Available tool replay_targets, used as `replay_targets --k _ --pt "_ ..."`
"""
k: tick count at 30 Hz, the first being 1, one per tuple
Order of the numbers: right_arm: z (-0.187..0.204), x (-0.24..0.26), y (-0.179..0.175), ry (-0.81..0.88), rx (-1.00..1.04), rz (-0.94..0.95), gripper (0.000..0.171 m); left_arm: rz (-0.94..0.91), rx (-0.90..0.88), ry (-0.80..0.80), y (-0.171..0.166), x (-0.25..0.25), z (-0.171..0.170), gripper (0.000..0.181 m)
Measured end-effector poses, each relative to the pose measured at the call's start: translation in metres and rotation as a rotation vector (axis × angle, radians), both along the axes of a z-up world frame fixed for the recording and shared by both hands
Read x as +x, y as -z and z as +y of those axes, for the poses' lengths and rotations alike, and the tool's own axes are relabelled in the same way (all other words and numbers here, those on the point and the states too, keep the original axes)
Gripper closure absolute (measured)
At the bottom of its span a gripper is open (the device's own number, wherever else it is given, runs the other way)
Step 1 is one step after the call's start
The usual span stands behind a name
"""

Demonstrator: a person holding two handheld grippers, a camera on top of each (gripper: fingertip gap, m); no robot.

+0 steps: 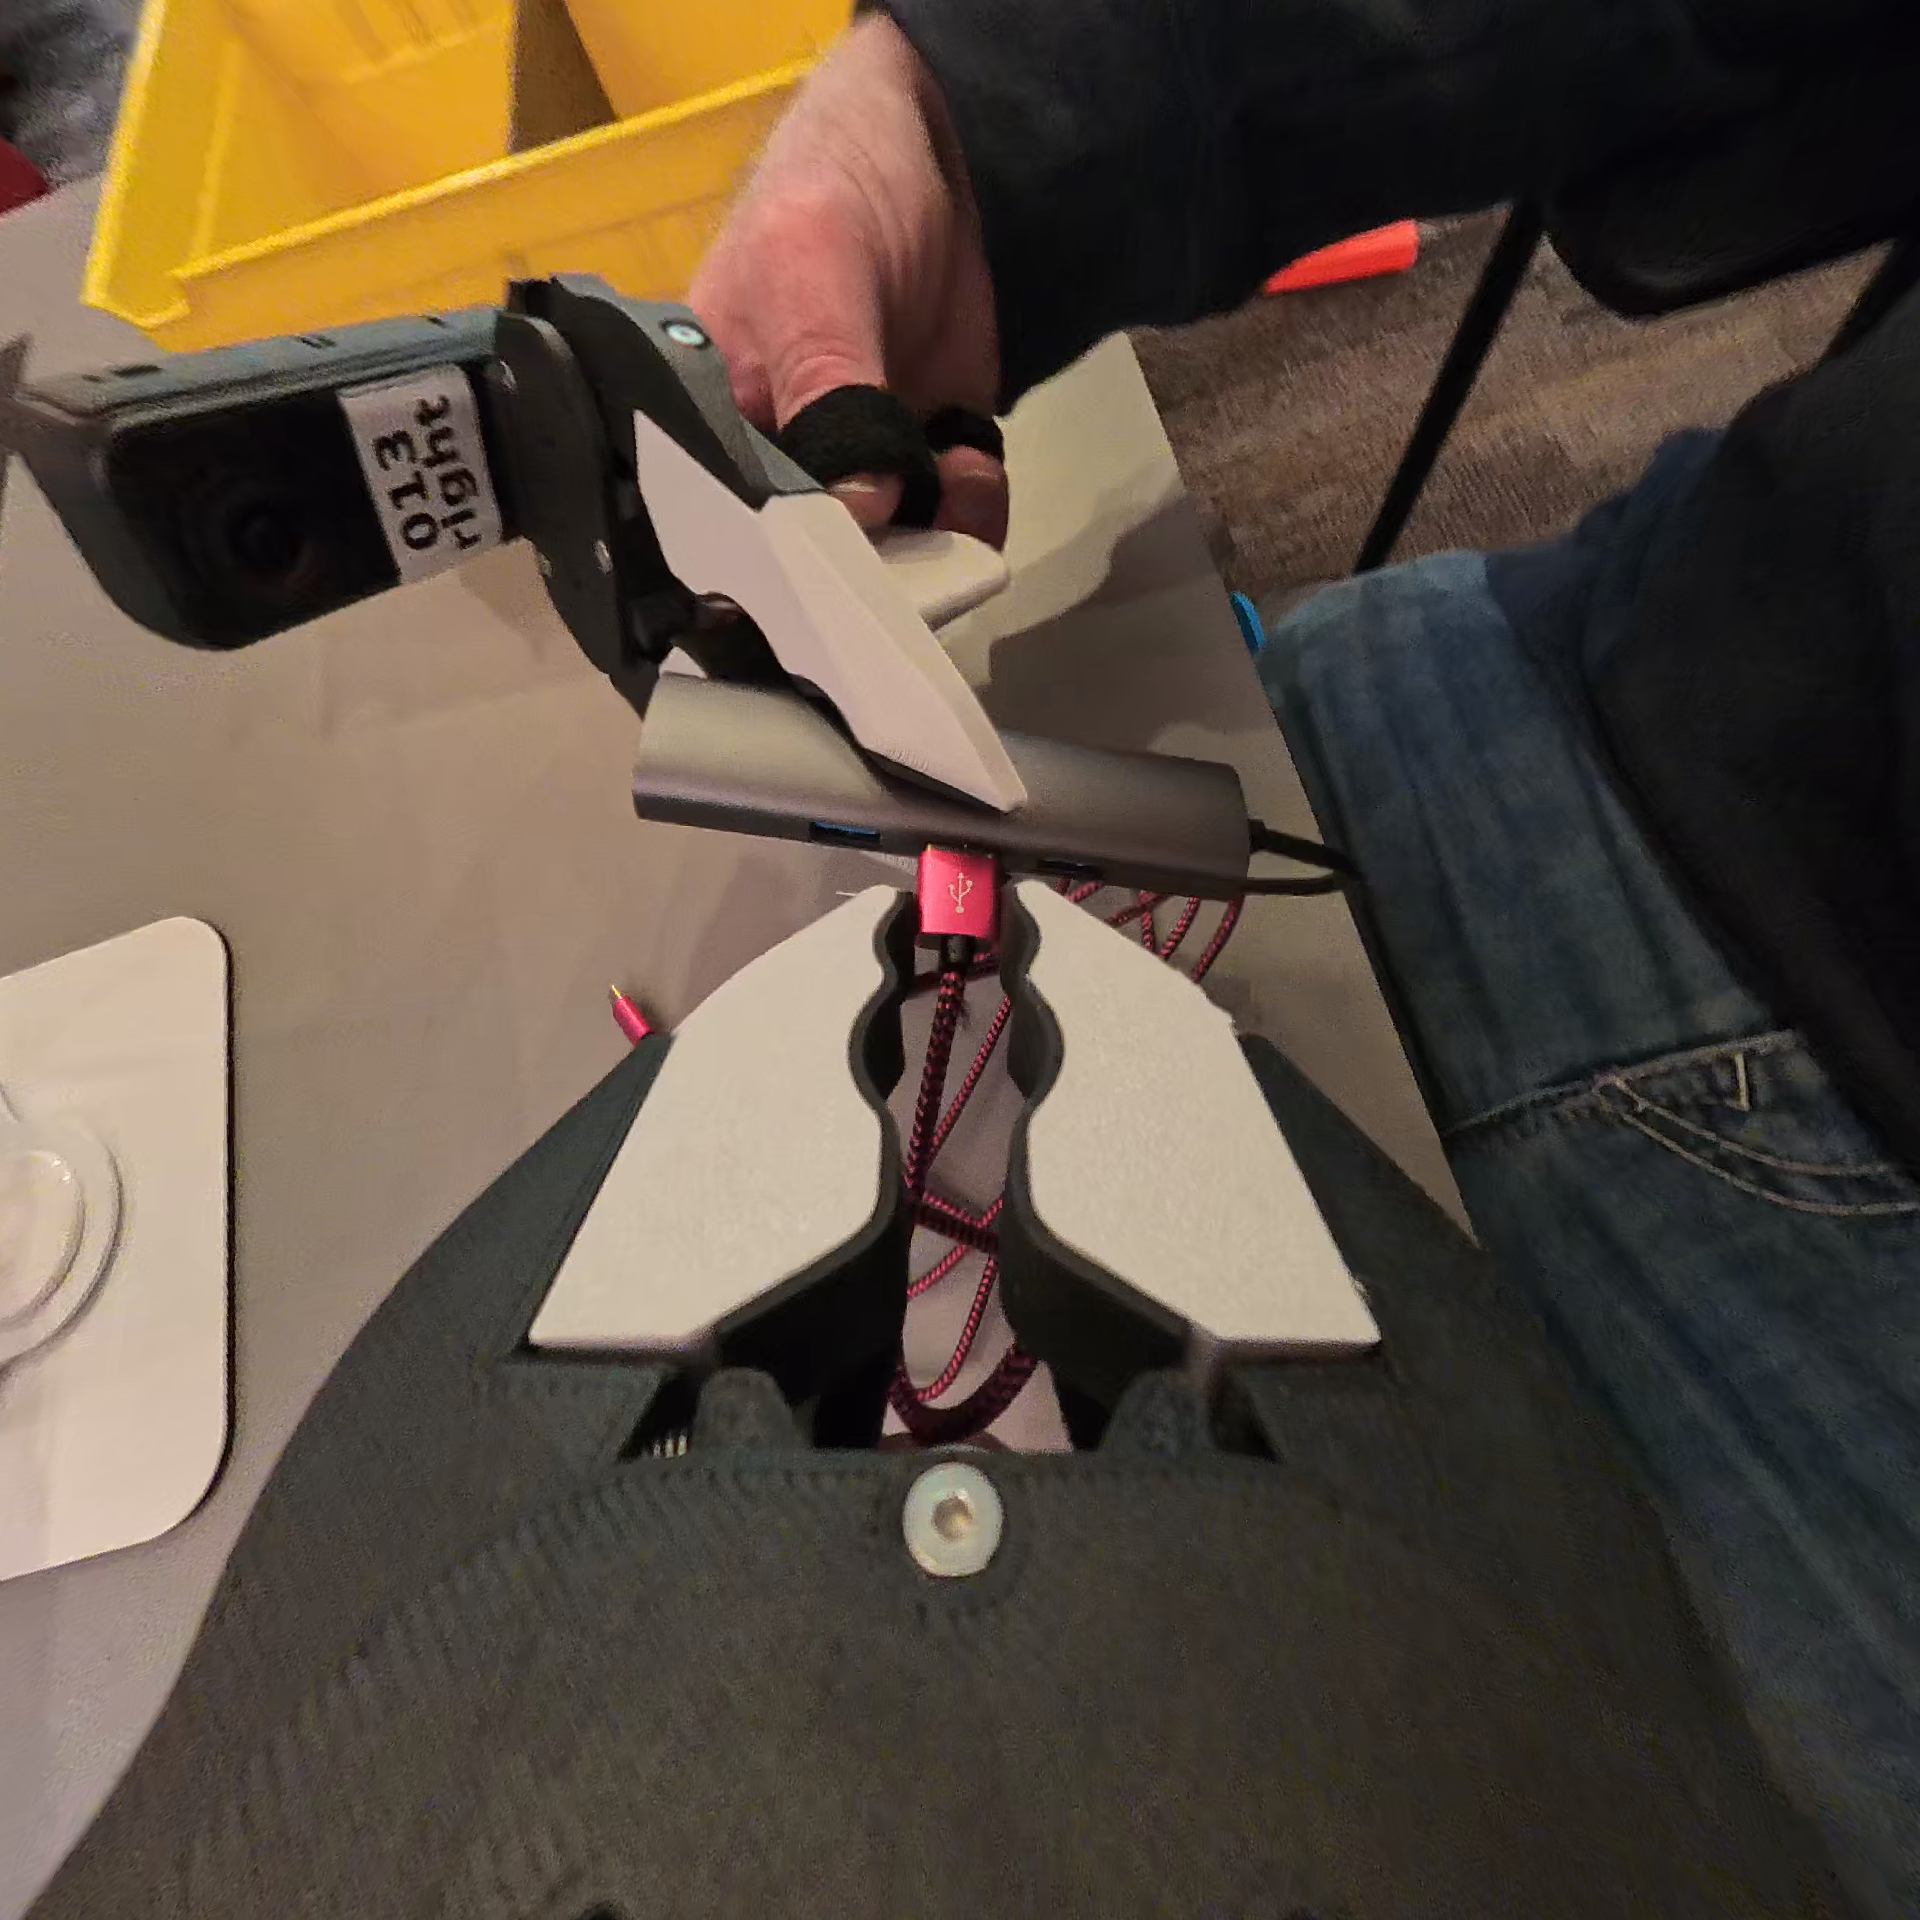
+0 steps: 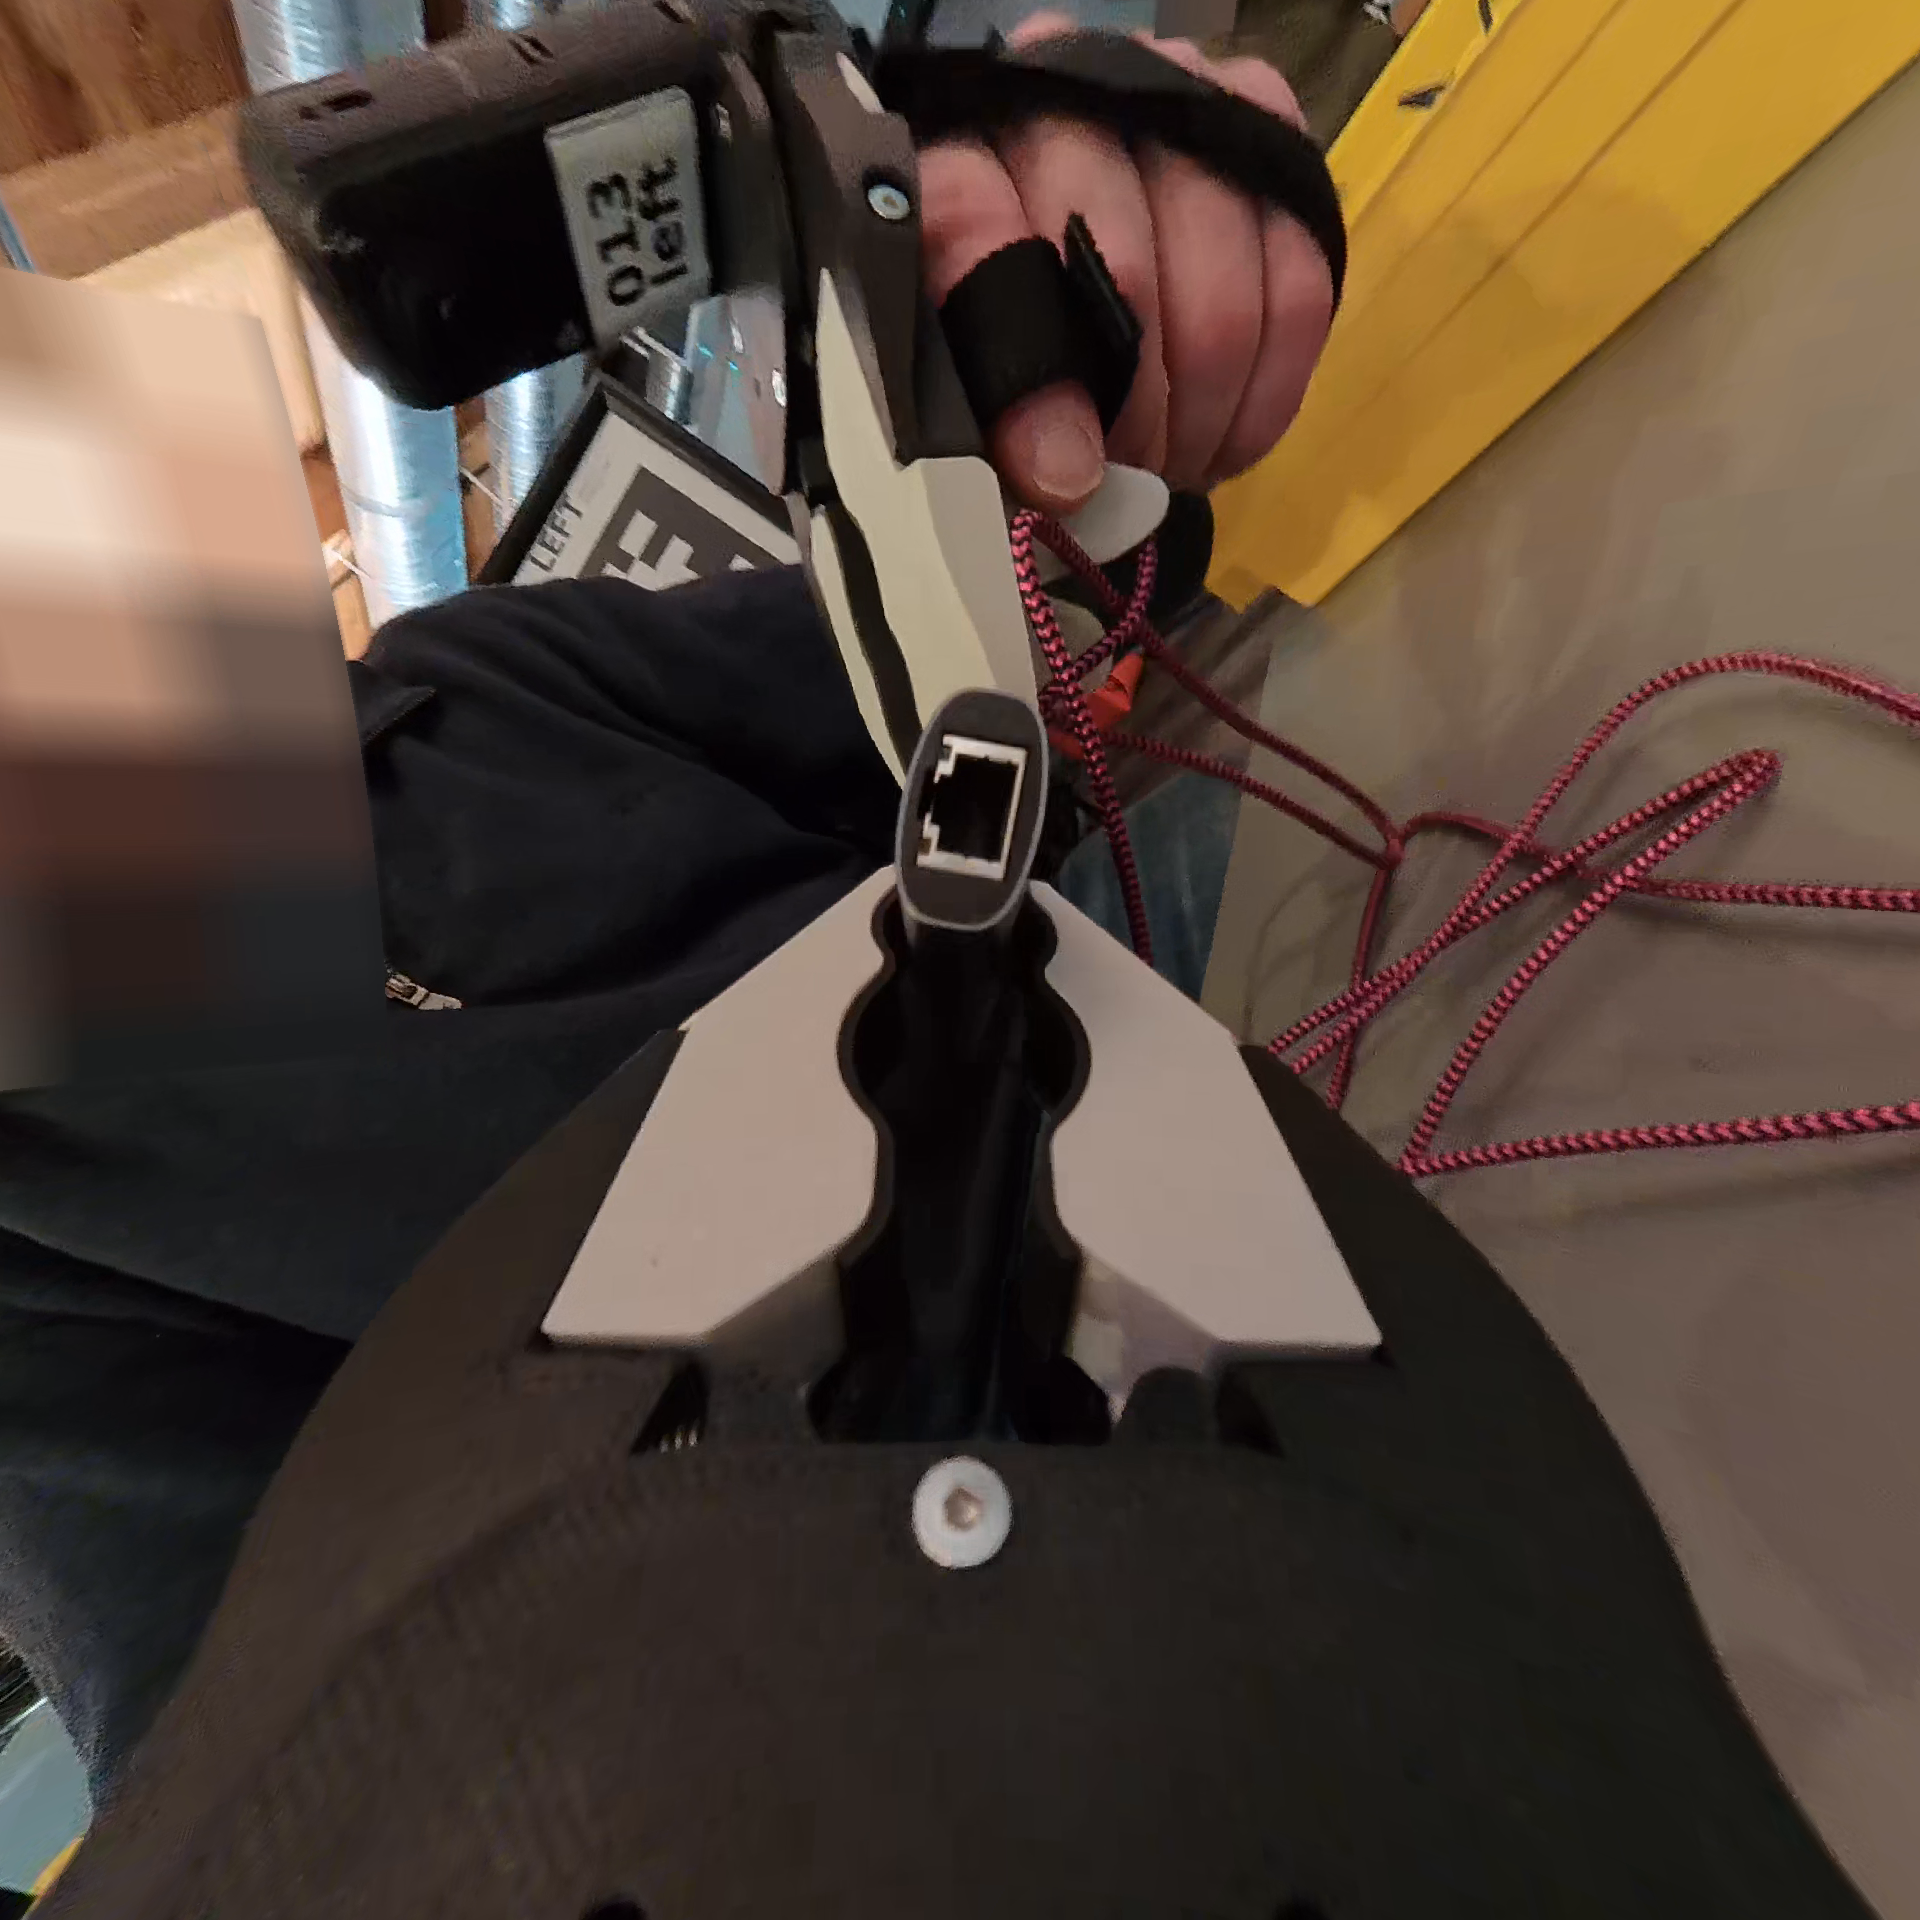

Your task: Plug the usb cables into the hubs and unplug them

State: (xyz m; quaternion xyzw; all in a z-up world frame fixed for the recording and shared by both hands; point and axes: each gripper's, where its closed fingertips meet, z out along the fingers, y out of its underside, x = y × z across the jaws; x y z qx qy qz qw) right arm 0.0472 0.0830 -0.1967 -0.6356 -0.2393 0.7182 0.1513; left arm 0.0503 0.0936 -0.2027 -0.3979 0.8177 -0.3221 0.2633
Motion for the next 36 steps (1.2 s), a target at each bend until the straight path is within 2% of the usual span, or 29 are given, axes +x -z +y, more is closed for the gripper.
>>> replay_targets --k 8,12,15,16,20,22,25,31,36 --pt "0.003 -0.003 -0.011 0.018 -0.032 0.068 0.155 -0.136 0.116 -0.036 -0.009 0.002 0.001 0.166" --pt "0.005 -0.004 -0.013 0.031 -0.034 0.083 0.155 -0.142 0.102 -0.063 -0.01 0.001 0.003 0.166" --pt "0.018 -0.003 -0.018 0.133 0.058 0.034 0.152 -0.144 0.03 -0.132 -0.012 0.002 0.008 0.166" --pt "0.024 -0.002 -0.018 0.182 0.11 -0.014 0.145 -0.142 -0.013 -0.16 -0.013 0.002 0.011 0.166" --pt "0.038 0.006 -0.021 0.363 0.5 -0.281 0.094 -0.119 -0.163 -0.222 -0.019 -0.002 0.02 0.166" --pt "0.041 0.004 -0.021 0.413 0.701 -0.422 0.062 -0.091 -0.222 -0.217 -0.02 -0.005 0.02 0.166" --pt "0.041 -0.007 -0.015 0.416 0.838 -0.551 0.036 -0.064 -0.275 -0.227 -0.022 -0.007 0.021 0.166" --pt "0.036 -0.023 -0.009 0.382 0.827 -0.509 0.021 -0.076 -0.312 -0.232 -0.027 -0.008 0.018 0.166" --pt "0.037 -0.021 -0.02 0.431 0.925 -0.492 0.011 -0.057 -0.393 -0.235 -0.03 -0.008 0.016 0.166"
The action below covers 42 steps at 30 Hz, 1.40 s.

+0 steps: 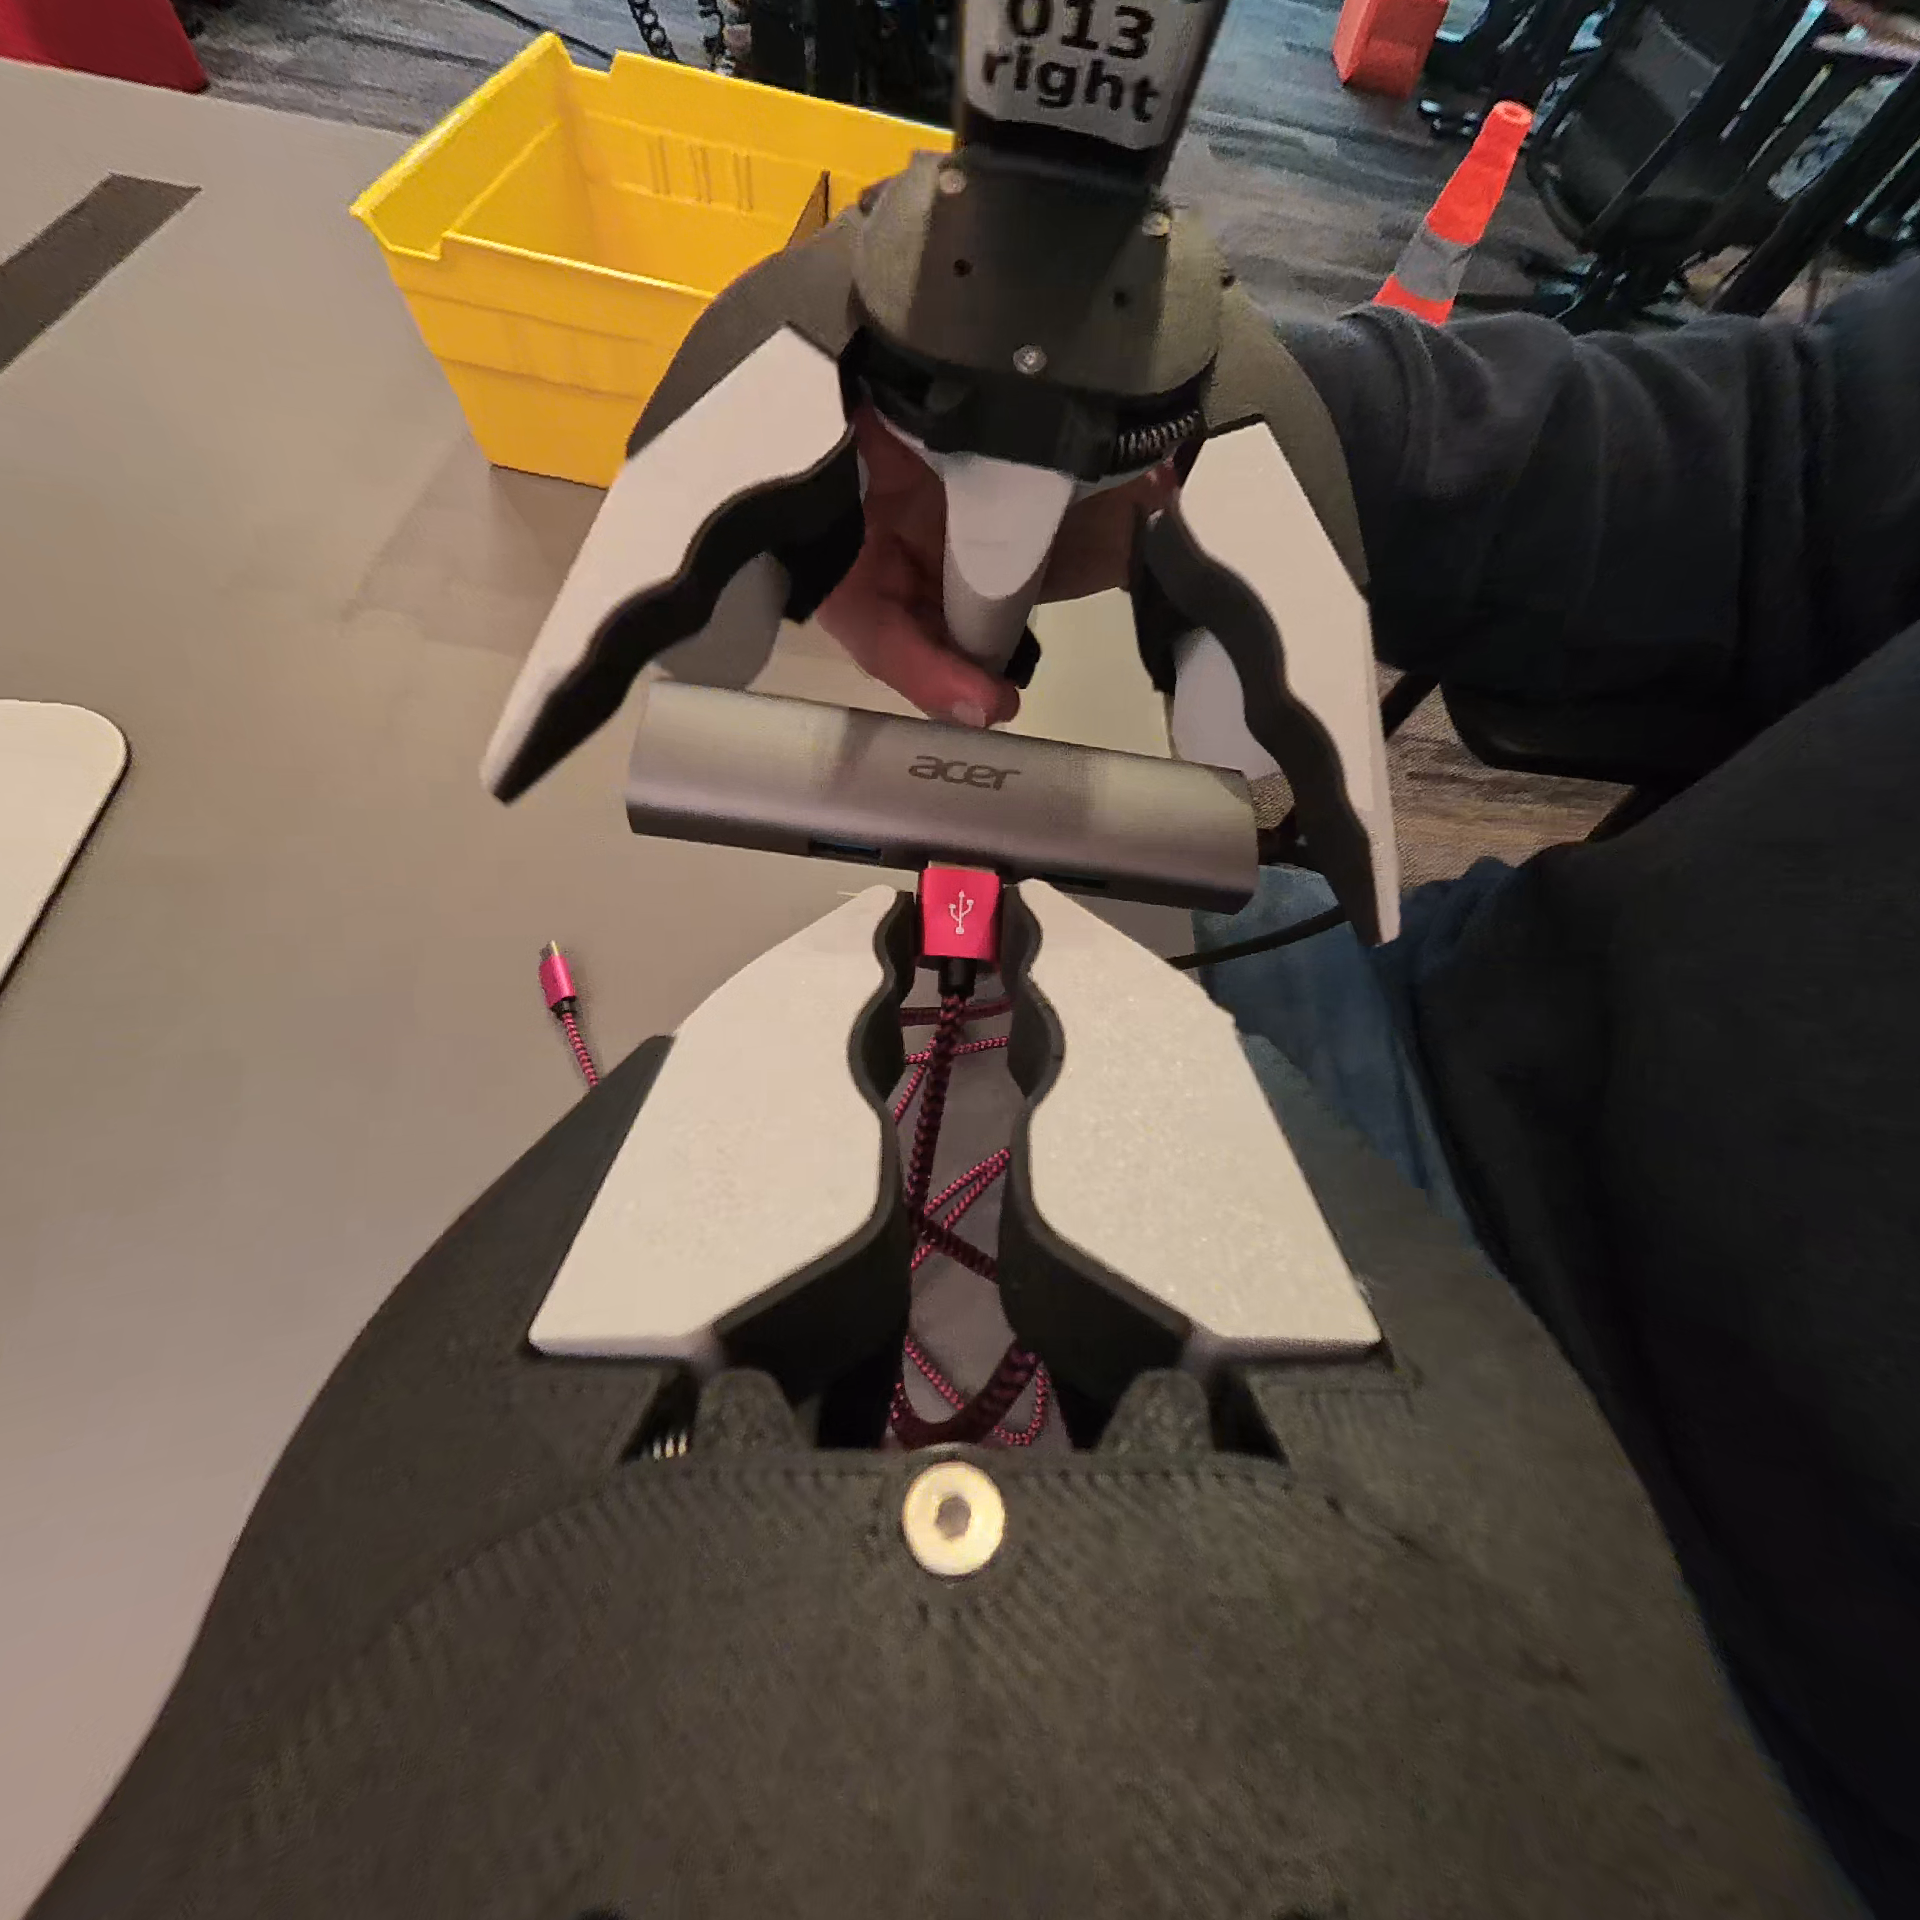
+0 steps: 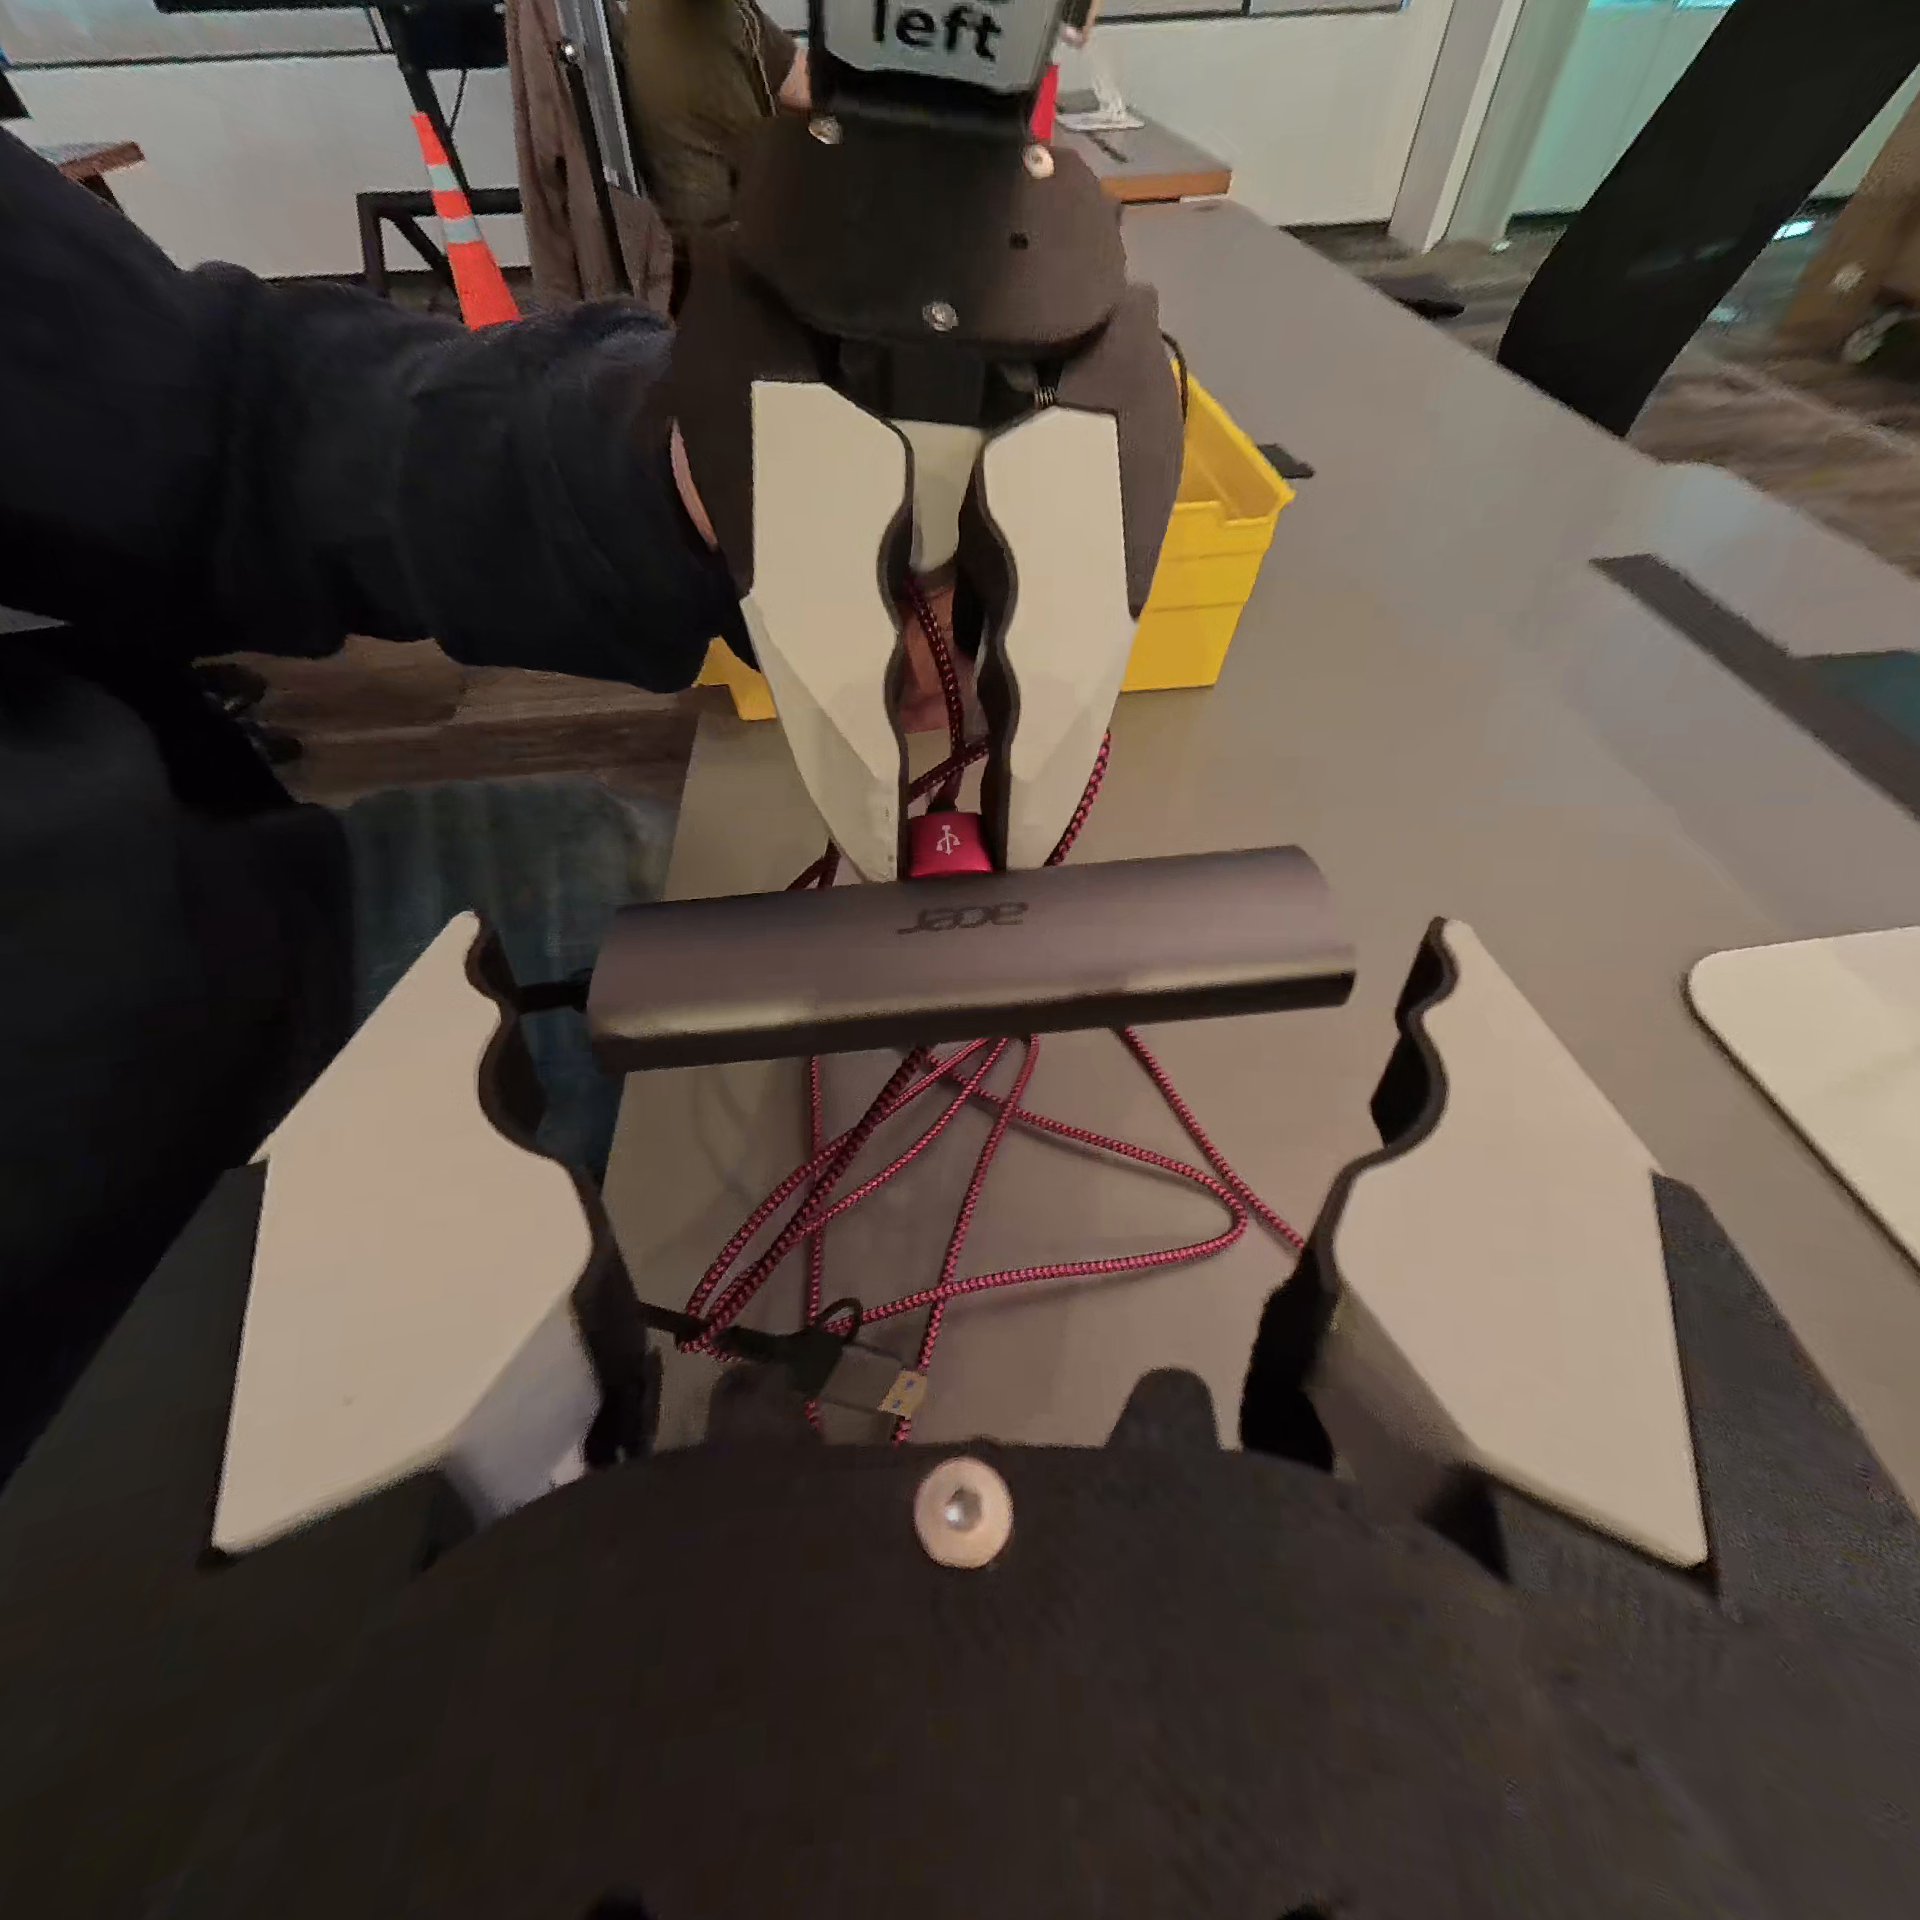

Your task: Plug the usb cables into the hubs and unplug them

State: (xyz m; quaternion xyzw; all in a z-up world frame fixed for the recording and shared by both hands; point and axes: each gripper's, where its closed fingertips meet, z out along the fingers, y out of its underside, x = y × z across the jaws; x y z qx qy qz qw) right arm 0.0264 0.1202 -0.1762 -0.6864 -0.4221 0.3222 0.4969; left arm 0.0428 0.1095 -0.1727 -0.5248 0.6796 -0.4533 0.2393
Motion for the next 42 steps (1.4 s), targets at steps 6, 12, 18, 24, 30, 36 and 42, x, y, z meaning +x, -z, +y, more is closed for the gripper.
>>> replay_targets --k 6,12,18,24,30,36,42 --pt "0.0 0.0 0.0 -0.009 -0.012 0.015 0.031 -0.004 -0.07 0.001 -0.001 0.0 0.001 0.167" --pt "0.003 -0.002 -0.003 -0.022 -0.028 0.074 0.032 -0.005 -0.097 -0.006 -0.004 -0.002 0.004 0.167" --pt "0.005 -0.001 0.004 -0.028 -0.09 0.082 0.032 0.013 -0.082 -0.003 0.002 -0.002 0.007 0.167" --pt "0.005 0.002 0.004 -0.059 -0.183 0.205 0.037 0.019 -0.048 -0.019 0.004 0.0 0.008 0.167" --pt "0.008 0.002 0.004 -0.064 -0.197 0.244 0.038 0.008 -0.064 -0.036 0.003 0.001 0.011 0.167" --pt "0.007 0.007 0.009 -0.079 -0.228 0.277 0.038 0.029 -0.045 -0.052 0.007 0.005 0.011 0.166" --pt "0.005 0.007 0.01 -0.099 -0.243 0.295 0.039 0.043 -0.029 -0.048 0.008 0.005 0.01 0.166"
